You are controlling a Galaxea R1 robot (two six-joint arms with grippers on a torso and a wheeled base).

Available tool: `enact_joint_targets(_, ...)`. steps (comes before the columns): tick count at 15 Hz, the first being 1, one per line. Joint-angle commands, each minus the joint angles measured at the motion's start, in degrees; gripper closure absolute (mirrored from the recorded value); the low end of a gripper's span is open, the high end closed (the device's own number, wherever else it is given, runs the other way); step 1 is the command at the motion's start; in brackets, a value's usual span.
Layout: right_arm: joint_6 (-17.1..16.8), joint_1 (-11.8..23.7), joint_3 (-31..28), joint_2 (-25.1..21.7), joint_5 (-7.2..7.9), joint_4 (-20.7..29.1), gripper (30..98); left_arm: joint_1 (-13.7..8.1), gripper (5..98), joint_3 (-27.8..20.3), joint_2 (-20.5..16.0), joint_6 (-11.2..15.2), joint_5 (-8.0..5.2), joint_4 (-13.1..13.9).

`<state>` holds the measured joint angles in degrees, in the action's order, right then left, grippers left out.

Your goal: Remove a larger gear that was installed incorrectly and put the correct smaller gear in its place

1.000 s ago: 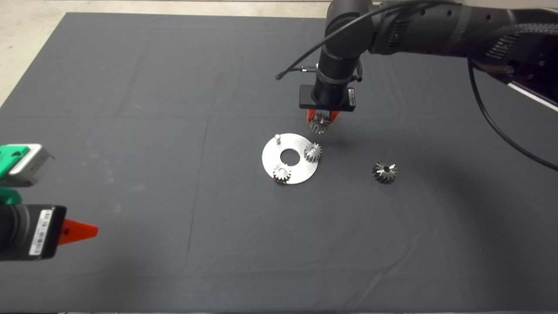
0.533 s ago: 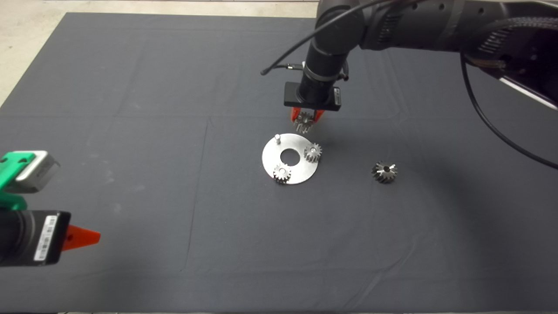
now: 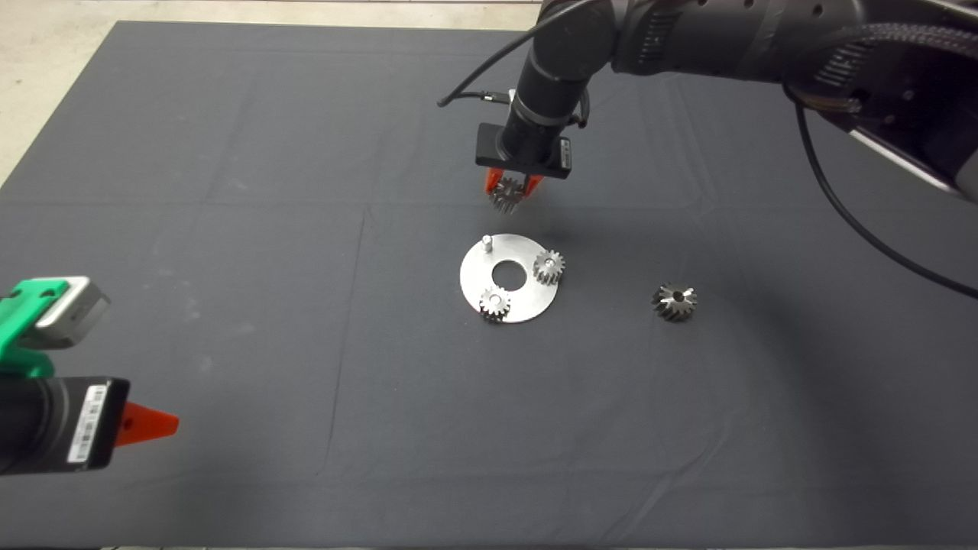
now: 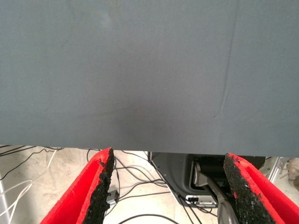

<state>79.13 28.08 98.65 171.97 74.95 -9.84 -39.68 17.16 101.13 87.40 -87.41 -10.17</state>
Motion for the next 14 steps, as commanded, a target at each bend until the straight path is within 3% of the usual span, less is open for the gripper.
enact_joint_targets(1, 0.4, 0.8, -0.2, 0.3, -1.47, -0.7, 93.4, 0.0, 44.4, 0.1, 0.0, 0.2, -3.74, -0.8)
enact_joint_targets(9, 0.6, 0.6, -1.0, 0.6, -1.56, -4.1, 93.7, 0.0, 44.4, -0.2, 0.7, 1.4, -3.74, -1.0)
enact_joint_targets(14, 4.3, -2.8, -2.7, 0.6, -1.56, -9.9, 93.7, 0.0, 44.4, -0.3, 0.7, 1.4, -3.65, -1.1)
